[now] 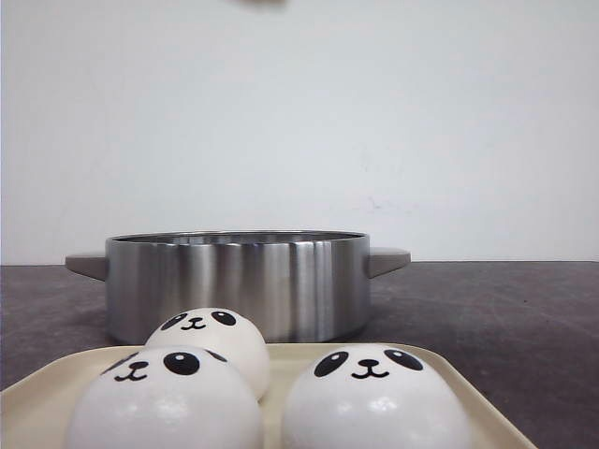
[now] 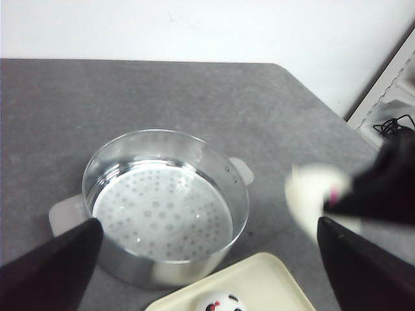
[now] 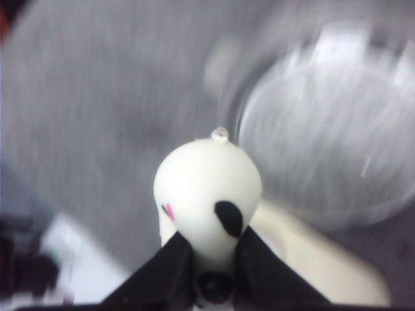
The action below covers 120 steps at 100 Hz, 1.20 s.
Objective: Steam buns
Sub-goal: 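Carry the bun with the right gripper into the pot and release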
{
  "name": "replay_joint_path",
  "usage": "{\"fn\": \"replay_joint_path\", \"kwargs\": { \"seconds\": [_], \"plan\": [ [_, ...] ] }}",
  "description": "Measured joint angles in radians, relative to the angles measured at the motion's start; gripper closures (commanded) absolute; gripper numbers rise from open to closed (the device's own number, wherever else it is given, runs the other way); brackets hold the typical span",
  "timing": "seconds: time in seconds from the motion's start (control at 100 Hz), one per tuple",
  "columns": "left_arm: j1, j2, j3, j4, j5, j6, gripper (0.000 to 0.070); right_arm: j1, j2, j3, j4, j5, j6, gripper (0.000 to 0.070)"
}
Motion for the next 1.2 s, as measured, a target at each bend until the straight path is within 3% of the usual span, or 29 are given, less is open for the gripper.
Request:
{"fn": "replay_joint_path", "kwargs": {
  "seconds": [0.19,0.42,0.77,1.08,1.14,1.2],
  "plan": [
    [0.000,0.000,0.000,0.035,-0.002,0.000,0.0058,-0.123,0.152,0.171,0.008,0.007,-0.080,0.0694],
    [0.000,0.000,0.000,0.033,-0.002,0.000,0.0058,-0.225,0.379,0.201,0.041,0.010,-0.135,0.0694],
    [0.000,0.000,0.000,0.032,-0.002,0.000,0.0058,-0.304,0.632,0.201,0.119,0.008,-0.141,0.0694],
    [0.000,0.000,0.000,0.005,-0.003,0.000,0.0058,-0.309,0.675,0.201,0.148,0.007,-0.133,0.0691],
    [0.000,0.000,0.000,-0.003,-0.003,0.000,0.0058,-0.309,0.686,0.201,0.149,0.007,-0.132,0.0665],
    [0.000,0.000,0.000,-0.004,-0.003,0.000,0.0058,-0.311,0.698,0.201,0.146,0.008,-0.131,0.0555]
  ]
}}
